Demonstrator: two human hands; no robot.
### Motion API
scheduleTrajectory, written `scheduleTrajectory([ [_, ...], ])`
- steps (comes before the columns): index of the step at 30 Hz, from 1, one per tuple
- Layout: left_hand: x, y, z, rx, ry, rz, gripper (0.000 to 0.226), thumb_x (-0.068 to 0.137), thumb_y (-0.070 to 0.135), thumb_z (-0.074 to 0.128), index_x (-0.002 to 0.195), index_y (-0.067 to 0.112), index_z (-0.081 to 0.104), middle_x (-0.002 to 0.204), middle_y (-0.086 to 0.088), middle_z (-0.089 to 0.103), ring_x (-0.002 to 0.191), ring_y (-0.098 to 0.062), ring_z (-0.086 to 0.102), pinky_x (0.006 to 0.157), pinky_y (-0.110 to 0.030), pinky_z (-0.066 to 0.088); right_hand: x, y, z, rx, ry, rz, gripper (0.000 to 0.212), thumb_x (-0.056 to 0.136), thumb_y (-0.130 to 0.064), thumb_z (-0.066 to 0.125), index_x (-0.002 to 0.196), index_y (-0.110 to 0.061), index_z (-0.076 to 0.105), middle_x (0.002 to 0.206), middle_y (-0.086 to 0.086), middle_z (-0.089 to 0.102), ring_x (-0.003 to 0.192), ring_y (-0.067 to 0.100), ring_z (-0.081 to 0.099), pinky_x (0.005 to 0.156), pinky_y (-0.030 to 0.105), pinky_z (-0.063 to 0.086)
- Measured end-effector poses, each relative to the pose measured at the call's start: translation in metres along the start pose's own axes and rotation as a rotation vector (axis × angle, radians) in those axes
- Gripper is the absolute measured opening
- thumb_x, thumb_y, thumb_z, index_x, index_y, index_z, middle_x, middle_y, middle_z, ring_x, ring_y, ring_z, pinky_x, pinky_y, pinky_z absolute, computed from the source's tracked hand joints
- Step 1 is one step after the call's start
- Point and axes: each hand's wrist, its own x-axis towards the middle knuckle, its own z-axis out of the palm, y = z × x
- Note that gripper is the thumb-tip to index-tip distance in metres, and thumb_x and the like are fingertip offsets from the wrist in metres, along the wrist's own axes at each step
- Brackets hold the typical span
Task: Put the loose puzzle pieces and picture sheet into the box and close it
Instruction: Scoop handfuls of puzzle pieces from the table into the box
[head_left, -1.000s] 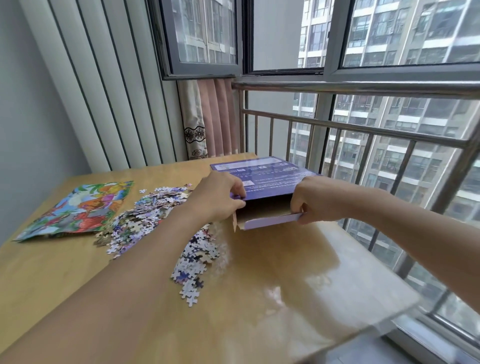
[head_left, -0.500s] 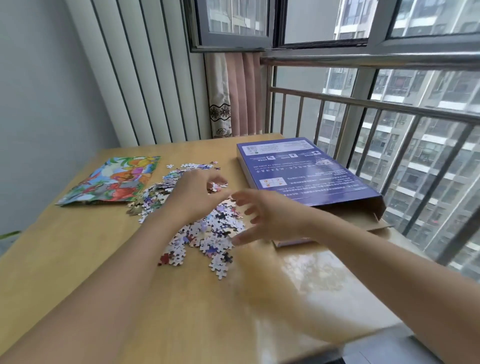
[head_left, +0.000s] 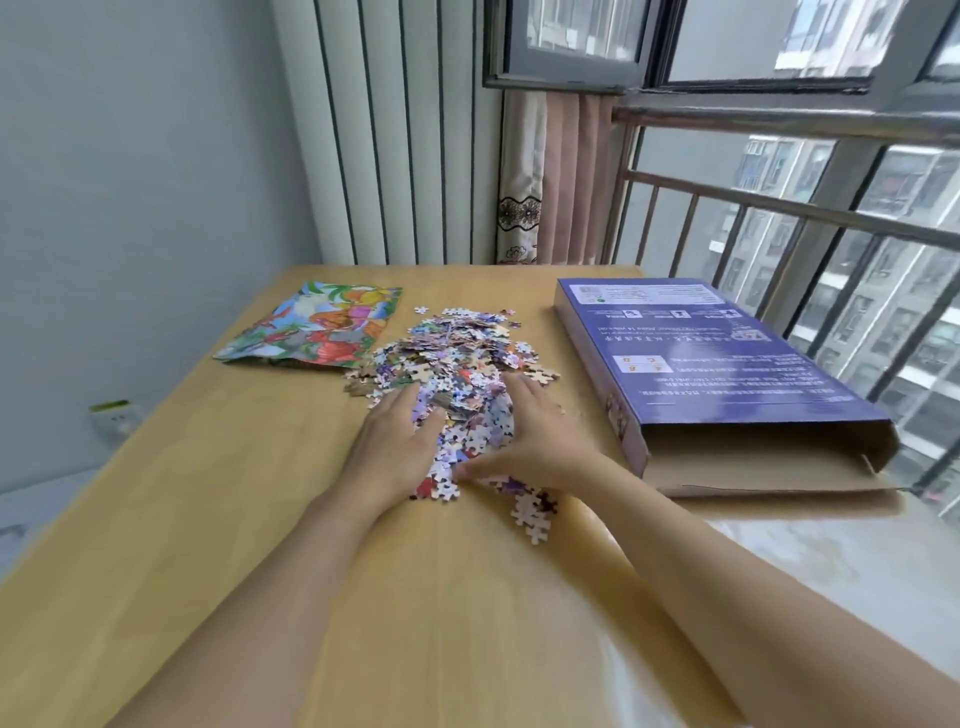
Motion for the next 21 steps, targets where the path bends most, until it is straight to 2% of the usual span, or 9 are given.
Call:
scheduleTrajectory([
  [3, -0.001, 0.002, -0.003, -0.058, -0.020, 0.020, 0.056, 0.103, 0.039, 0.041, 0.155, 0.020, 0.031, 0.161, -0.001, 0.029, 0.147, -0.017, 0.026, 0.118, -0.034, 0.023, 0.009, 0.003, -0.010, 0.057, 0.108, -0.032, 0.125, 0.054, -0.064, 0.089, 0.156, -0.029, 0.026, 0.165, -0.002, 0.017, 0.151, 0.018, 0.018, 0.119, 0.038, 0.024],
  [5, 0.000, 0.004, -0.007, -0.113, -0.021, 0.012, 0.055, 0.101, 0.034, 0.045, 0.154, 0.022, 0.034, 0.160, 0.001, 0.032, 0.145, -0.017, 0.030, 0.115, -0.033, 0.026, 0.017, 0.005, -0.021, 0.045, 0.108, -0.001, 0.132, 0.049, -0.068, 0.089, 0.157, -0.031, 0.022, 0.166, 0.000, 0.013, 0.153, 0.020, 0.012, 0.120, 0.044, 0.021],
  [7, -0.001, 0.006, -0.010, -0.143, -0.039, -0.002, 0.062, 0.092, 0.029, 0.054, 0.152, 0.026, 0.037, 0.157, 0.003, 0.035, 0.140, -0.019, 0.038, 0.113, -0.037, 0.034, 0.027, 0.008, -0.029, 0.022, 0.021, 0.083, 0.147, 0.038, -0.080, 0.084, 0.159, -0.034, 0.013, 0.168, 0.002, 0.003, 0.155, 0.025, 0.001, 0.121, 0.052, 0.016],
  [9, -0.003, 0.007, -0.013, -0.171, -0.068, -0.016, 0.075, 0.077, 0.028, 0.058, 0.149, 0.030, 0.039, 0.154, 0.004, 0.038, 0.129, -0.024, 0.050, 0.104, -0.044, 0.045, 0.035, 0.009, -0.028, 0.079, -0.022, 0.162, 0.157, 0.028, -0.091, 0.074, 0.159, -0.031, 0.013, 0.169, 0.005, 0.006, 0.155, 0.028, 0.006, 0.123, 0.055, 0.018],
  [11, -0.006, 0.007, -0.016, -0.180, -0.083, -0.002, 0.081, 0.068, 0.028, 0.058, 0.147, 0.033, 0.040, 0.152, 0.005, 0.039, 0.122, -0.026, 0.055, 0.098, -0.044, 0.049, 0.042, 0.010, -0.020, 0.106, -0.006, 0.180, 0.149, 0.037, -0.097, 0.064, 0.159, -0.025, 0.019, 0.167, 0.007, 0.015, 0.154, 0.028, 0.011, 0.122, 0.054, 0.021],
  [14, -0.008, 0.005, -0.015, -0.186, -0.055, 0.044, 0.079, 0.071, 0.020, 0.064, 0.146, 0.033, 0.042, 0.151, 0.006, 0.039, 0.128, -0.021, 0.051, 0.100, -0.040, 0.048, 0.041, 0.007, -0.017, 0.098, -0.028, 0.094, 0.127, 0.056, -0.092, 0.063, 0.155, -0.021, 0.032, 0.161, 0.005, 0.033, 0.146, 0.025, 0.033, 0.115, 0.044, 0.035],
  [16, -0.009, 0.007, -0.014, -0.201, -0.010, 0.077, 0.074, 0.075, 0.012, 0.067, 0.143, 0.031, 0.047, 0.147, 0.007, 0.044, 0.131, -0.018, 0.048, 0.099, -0.034, 0.047, 0.037, 0.006, -0.021, 0.092, -0.095, 0.044, 0.120, 0.055, -0.085, 0.072, 0.153, -0.025, 0.036, 0.158, -0.002, 0.039, 0.141, 0.020, 0.041, 0.113, 0.042, 0.039],
  [19, -0.008, 0.009, -0.013, -0.239, 0.066, 0.094, 0.066, 0.076, 0.008, 0.068, 0.137, 0.030, 0.054, 0.134, 0.011, 0.052, 0.119, -0.031, 0.060, 0.094, -0.036, 0.050, 0.027, 0.005, -0.023, -0.173, -0.191, -0.044, 0.127, 0.051, -0.079, 0.080, 0.156, -0.034, 0.025, 0.163, -0.003, 0.027, 0.148, 0.022, 0.029, 0.119, 0.046, 0.031],
  [21, -0.007, 0.008, -0.012, -0.239, 0.100, 0.087, 0.062, 0.078, 0.009, 0.070, 0.134, 0.030, 0.057, 0.135, 0.010, 0.055, 0.119, -0.032, 0.060, 0.092, -0.033, 0.049, 0.023, 0.007, -0.022, -0.243, -0.223, -0.068, 0.132, 0.051, -0.074, 0.084, 0.158, -0.036, 0.017, 0.165, -0.004, 0.018, 0.151, 0.024, 0.020, 0.121, 0.048, 0.025],
])
